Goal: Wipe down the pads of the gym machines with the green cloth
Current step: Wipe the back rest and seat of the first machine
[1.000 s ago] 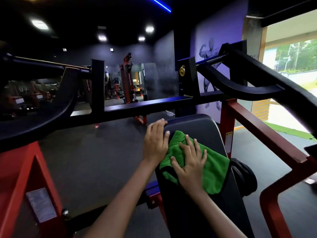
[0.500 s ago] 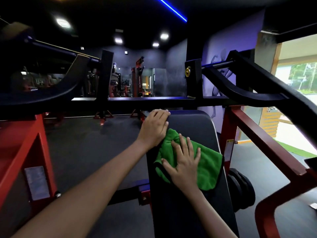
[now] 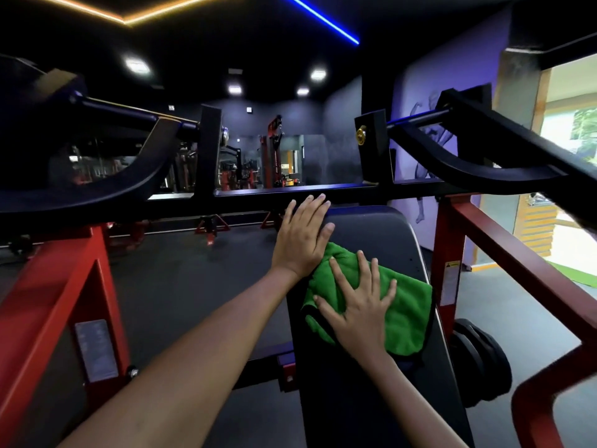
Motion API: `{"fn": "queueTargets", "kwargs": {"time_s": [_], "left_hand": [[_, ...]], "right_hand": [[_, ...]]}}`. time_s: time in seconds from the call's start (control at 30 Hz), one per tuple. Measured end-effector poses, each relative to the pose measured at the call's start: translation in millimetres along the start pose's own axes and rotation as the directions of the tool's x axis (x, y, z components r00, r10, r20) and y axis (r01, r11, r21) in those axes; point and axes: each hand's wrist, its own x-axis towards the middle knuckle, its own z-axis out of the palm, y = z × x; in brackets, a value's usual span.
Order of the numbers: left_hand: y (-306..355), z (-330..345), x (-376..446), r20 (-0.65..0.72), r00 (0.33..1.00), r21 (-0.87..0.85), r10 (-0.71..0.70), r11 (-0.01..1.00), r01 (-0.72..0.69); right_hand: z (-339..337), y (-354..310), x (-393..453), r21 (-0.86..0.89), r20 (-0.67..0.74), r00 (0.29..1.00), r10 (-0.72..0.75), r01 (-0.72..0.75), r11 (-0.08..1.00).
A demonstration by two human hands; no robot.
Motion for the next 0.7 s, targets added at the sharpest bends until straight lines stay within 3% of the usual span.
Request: {"fn": "queueTargets", "kwargs": {"time_s": [0.2,0.37,0.6,0.7], "left_hand": [[-2.3,-0.1,-0.9,0.021,0.997,-0.019,0.073,0.997,-0.072],[-3.3,0.6,-1.0,0.043,0.998,-0.051,0.035,0.998,-0.033],[-1.9,-2.7,-1.8,0.024,0.999,-0.108,0.023,0.994,-0.021],[-4.1,-1.6,-1.8,-0.017,1.000,-0.156,0.021,0.987,-0.024]], "right_hand": [[0.2,0.1,5.5,-0.039,-0.091,0.996,-0.014,0.011,0.999],[-3.1,5.7,14.9,-0.020,-0.111,0.993,-0.027,0.025,0.999],[-10.7,8.2,81.7,0.034,-0.082,0.975,0.207,-0.204,0.978],[-9.7,-4.5,84.9,0.060,-0.098,0.991,0.094,-0.089,0.994]]}}
